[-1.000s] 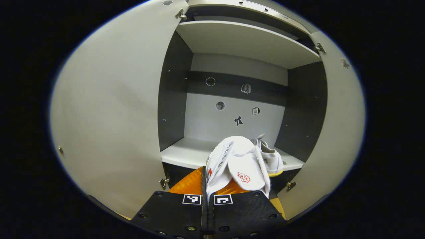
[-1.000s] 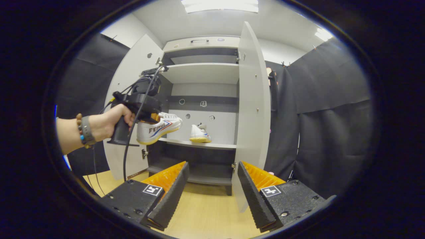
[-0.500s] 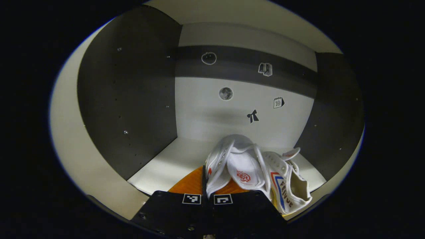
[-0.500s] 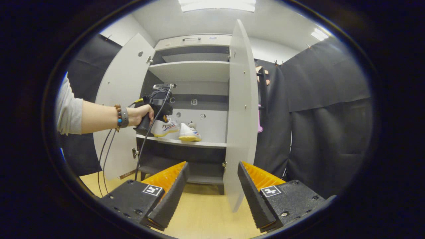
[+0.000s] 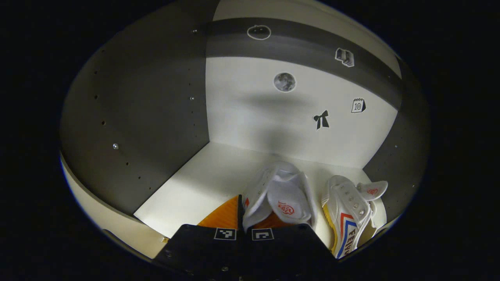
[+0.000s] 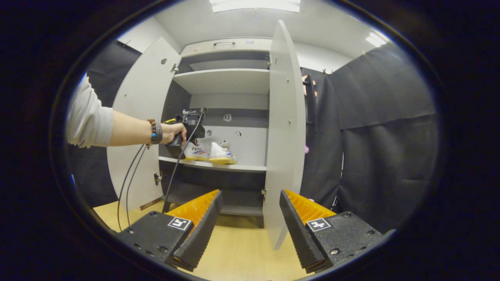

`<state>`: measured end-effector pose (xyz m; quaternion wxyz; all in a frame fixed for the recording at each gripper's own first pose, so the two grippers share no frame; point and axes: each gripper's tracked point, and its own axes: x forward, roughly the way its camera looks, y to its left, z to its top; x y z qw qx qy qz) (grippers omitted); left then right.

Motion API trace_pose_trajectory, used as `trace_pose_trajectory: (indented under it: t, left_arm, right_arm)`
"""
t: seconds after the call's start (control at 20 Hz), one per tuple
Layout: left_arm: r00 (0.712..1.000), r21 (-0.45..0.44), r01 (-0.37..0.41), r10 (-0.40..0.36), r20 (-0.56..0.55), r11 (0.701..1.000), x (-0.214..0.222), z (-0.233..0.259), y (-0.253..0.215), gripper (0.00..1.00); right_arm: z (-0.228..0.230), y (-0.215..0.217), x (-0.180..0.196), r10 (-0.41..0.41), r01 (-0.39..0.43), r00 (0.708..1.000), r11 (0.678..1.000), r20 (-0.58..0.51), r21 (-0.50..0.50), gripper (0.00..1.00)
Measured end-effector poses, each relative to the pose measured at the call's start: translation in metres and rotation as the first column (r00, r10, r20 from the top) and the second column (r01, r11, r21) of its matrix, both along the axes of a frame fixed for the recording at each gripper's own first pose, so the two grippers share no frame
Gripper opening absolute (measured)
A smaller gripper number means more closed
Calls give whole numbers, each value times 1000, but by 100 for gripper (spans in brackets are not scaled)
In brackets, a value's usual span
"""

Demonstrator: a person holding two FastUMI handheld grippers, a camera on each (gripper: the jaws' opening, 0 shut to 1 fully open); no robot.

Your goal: Grab one shoe with the right hand and put it into the shoe cabinet, grab the other shoe with the left hand and put it into the shoe cabinet; then close the right door with the right hand and the left door with the left hand.

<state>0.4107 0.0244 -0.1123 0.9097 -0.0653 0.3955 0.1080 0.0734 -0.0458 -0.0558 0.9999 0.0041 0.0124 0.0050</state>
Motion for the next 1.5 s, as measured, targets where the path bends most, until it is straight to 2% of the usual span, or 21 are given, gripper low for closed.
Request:
trace_pose_trajectory:
  t: [0.05,0.1,0.2,0.25,0.3,0.35,0.4,0.45,0.5,0.55,0.6,0.75,0.95,1.0,1.05,1.1,1.15,1.2,1.3,1.5]
  left_arm:
    - [1000,-26,13,-12,18,1000,4,3,-6,1]
    - [998,-58,35,-32,47,998,7,11,-15,17]
    - [993,-53,66,-60,100,996,5,27,-21,32]
    - [991,-7,72,-70,112,997,1,33,-15,58]
    - [990,48,76,-82,119,996,-6,37,-9,45]
    - [985,74,76,-87,148,994,-10,42,-4,46]
    - [978,51,68,-76,192,996,-14,50,-6,60]
    - [965,33,57,-63,255,998,-16,65,-6,48]
    - [944,27,58,-63,324,998,-19,81,-7,64]
    - [920,31,62,-69,386,998,-26,100,-6,54]
    - [899,45,68,-81,430,997,-38,115,-8,55]
    - [836,124,124,-171,522,985,-92,151,-17,61]
    - [714,205,165,-260,650,965,-192,174,-37,62]
    - [687,211,176,-273,673,962,-218,177,-44,64]
    - [670,215,185,-283,686,959,-247,178,-49,74]
    - [657,211,189,-283,698,959,-270,178,-53,79]
    - [651,203,195,-281,705,960,-294,175,-55,89]
    - [653,188,192,-268,708,963,-314,171,-57,92]
    - [658,163,184,-244,712,969,-349,162,-55,94]
    - [664,181,171,-249,705,968,-388,149,-49,93]
  right_arm:
    - [0,0,0,0,0,1000,1000,3,-5,93]
    - [0,-1,0,-1,1,1000,1000,4,-6,92]
    - [-4,0,0,6,-6,1000,1000,-6,4,95]
    - [-4,2,0,10,-10,1000,1000,-9,13,93]
    - [-4,3,0,14,-14,1000,1000,-7,21,93]
    - [-3,4,-1,18,-18,1000,1000,-5,24,93]
    - [-2,5,-2,21,-21,1000,1000,0,23,93]
    - [-1,5,-4,24,-24,1000,1000,4,18,93]
    - [0,5,-5,26,-26,1000,1000,7,14,93]
    - [0,5,-6,29,-29,1000,999,7,14,92]
    - [2,6,-8,31,-31,999,999,9,17,93]
    - [9,1,-16,26,-27,999,999,23,19,93]
    - [27,-25,-28,2,-2,999,1000,48,5,93]
    - [32,-36,-30,-15,14,999,1000,53,10,93]
    - [37,-47,-30,-34,33,998,999,54,16,93]
    - [41,-59,-29,-55,54,997,998,54,21,94]
    - [45,-71,-28,-80,79,995,997,56,23,95]
    - [50,-83,-27,-102,101,993,995,62,25,96]
    - [67,-99,-21,-122,119,989,992,87,35,98]
    - [103,-135,5,-155,151,979,988,135,46,98]
